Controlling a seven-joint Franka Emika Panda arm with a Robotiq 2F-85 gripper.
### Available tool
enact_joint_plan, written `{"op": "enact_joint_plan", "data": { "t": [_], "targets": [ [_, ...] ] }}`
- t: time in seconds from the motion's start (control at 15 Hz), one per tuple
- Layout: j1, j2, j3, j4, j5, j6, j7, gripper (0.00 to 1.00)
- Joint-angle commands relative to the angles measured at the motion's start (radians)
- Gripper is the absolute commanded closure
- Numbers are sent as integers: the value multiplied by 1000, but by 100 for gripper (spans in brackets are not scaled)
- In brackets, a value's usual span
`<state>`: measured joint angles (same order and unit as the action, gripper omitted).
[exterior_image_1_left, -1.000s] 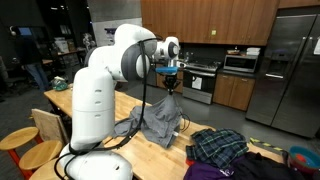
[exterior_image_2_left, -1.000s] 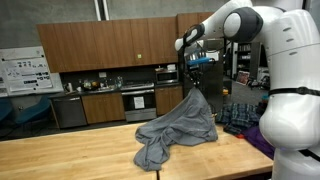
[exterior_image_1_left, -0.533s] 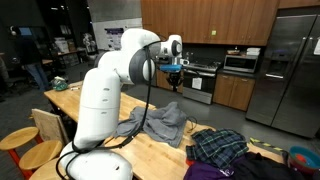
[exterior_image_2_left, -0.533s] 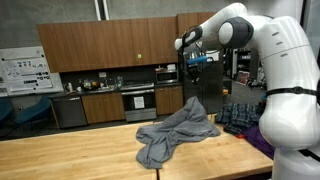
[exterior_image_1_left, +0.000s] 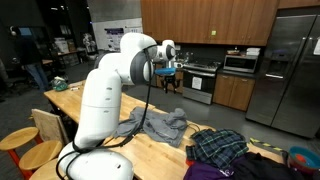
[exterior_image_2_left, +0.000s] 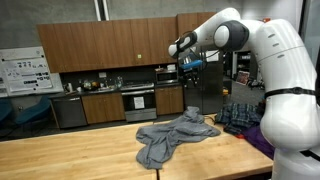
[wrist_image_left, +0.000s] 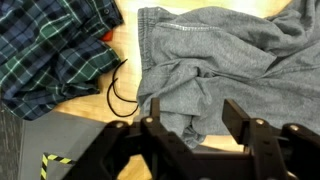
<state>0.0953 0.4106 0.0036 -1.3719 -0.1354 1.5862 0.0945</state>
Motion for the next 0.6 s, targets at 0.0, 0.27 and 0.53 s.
{"op": "enact_joint_plan", "data": {
  "t": [0.0,0.27,0.53],
  "targets": [
    [49,-49,28,-112,-45,16,22,2],
    [93,-52,65,-204,-47,38,20,0],
    [113,-36,99,-281,-21,26,9,0]
  ]
}}
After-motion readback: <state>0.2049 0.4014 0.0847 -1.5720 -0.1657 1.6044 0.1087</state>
